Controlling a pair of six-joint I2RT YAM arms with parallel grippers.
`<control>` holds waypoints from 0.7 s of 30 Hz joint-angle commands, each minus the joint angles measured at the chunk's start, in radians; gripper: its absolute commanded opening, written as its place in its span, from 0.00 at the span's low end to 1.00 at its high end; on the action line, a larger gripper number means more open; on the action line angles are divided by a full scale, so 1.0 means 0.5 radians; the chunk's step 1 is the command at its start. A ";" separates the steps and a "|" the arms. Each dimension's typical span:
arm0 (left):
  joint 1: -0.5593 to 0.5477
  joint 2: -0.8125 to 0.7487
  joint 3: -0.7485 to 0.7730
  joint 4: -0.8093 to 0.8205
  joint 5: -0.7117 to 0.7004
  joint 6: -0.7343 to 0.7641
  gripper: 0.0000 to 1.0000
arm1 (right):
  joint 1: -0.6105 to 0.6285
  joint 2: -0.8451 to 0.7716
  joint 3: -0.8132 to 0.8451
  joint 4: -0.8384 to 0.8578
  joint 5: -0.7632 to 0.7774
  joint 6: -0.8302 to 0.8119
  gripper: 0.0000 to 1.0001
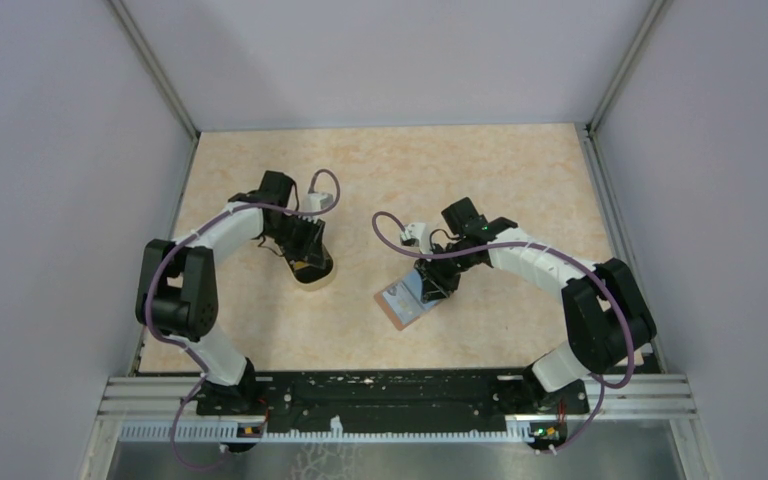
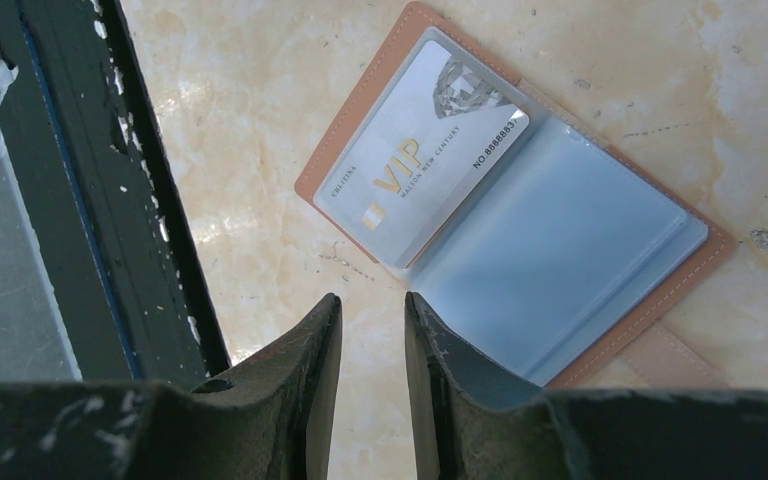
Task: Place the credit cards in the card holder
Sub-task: Pick up the credit card from the storage box.
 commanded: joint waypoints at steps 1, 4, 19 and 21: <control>-0.016 0.020 -0.027 -0.029 -0.174 0.001 0.23 | 0.022 -0.010 0.107 0.018 -0.071 -0.032 0.30; -0.016 0.029 -0.014 -0.034 -0.184 -0.003 0.03 | 0.022 -0.009 0.107 0.012 -0.072 -0.031 0.30; -0.013 -0.287 -0.048 0.210 -0.624 -0.292 0.00 | 0.020 0.006 0.110 0.009 -0.075 -0.035 0.30; -0.013 -0.280 -0.071 0.225 -0.647 -0.340 0.00 | 0.021 0.006 0.106 0.009 -0.076 -0.036 0.30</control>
